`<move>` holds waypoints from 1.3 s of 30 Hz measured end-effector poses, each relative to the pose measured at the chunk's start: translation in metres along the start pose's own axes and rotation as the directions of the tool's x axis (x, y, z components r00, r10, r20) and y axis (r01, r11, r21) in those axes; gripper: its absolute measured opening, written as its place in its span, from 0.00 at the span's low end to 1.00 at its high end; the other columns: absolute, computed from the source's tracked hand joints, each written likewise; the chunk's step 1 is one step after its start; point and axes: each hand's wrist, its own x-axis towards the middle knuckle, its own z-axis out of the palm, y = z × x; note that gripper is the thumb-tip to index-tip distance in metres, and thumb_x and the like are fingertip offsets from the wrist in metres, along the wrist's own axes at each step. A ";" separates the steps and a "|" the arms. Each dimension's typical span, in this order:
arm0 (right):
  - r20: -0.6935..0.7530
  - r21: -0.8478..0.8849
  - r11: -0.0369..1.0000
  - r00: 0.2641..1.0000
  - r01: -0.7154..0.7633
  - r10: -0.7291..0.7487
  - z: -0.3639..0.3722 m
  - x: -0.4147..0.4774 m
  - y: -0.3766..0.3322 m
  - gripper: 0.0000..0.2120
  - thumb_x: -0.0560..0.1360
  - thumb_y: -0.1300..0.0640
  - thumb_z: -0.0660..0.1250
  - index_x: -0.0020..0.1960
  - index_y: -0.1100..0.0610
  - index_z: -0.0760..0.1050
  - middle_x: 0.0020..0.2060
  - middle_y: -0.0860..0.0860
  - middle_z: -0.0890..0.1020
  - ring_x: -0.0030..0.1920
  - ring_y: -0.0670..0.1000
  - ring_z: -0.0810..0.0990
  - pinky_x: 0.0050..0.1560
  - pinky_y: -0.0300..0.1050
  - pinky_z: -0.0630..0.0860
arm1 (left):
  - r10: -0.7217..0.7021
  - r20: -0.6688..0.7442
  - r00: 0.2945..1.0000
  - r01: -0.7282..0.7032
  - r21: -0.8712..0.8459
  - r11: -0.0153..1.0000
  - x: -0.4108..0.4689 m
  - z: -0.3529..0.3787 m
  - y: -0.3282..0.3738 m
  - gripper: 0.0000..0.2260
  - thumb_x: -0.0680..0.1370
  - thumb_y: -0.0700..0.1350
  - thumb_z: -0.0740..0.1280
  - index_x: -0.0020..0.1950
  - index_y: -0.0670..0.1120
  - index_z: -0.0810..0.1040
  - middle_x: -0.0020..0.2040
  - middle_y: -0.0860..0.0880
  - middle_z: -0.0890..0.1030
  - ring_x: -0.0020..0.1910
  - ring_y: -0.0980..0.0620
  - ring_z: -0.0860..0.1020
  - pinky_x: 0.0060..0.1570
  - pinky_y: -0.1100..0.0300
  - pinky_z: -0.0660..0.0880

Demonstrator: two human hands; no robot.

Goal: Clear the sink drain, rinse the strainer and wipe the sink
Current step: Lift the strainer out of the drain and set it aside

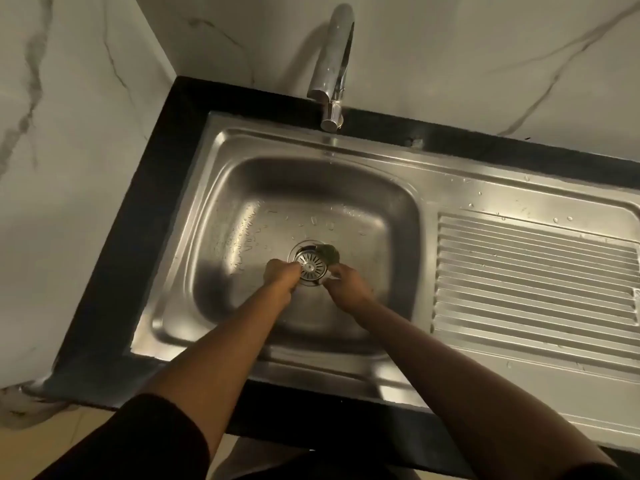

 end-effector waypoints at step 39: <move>-0.299 0.566 0.776 0.946 0.279 -0.122 -0.135 -0.020 -0.077 0.06 0.81 0.61 0.69 0.48 0.56 0.84 0.39 0.55 0.89 0.36 0.51 0.88 0.34 0.40 0.82 | 0.617 0.132 0.776 -0.569 -0.277 0.774 -0.108 -0.042 0.136 0.04 0.77 0.38 0.77 0.51 0.43 0.87 0.41 0.44 0.89 0.39 0.47 0.89 0.42 0.58 0.86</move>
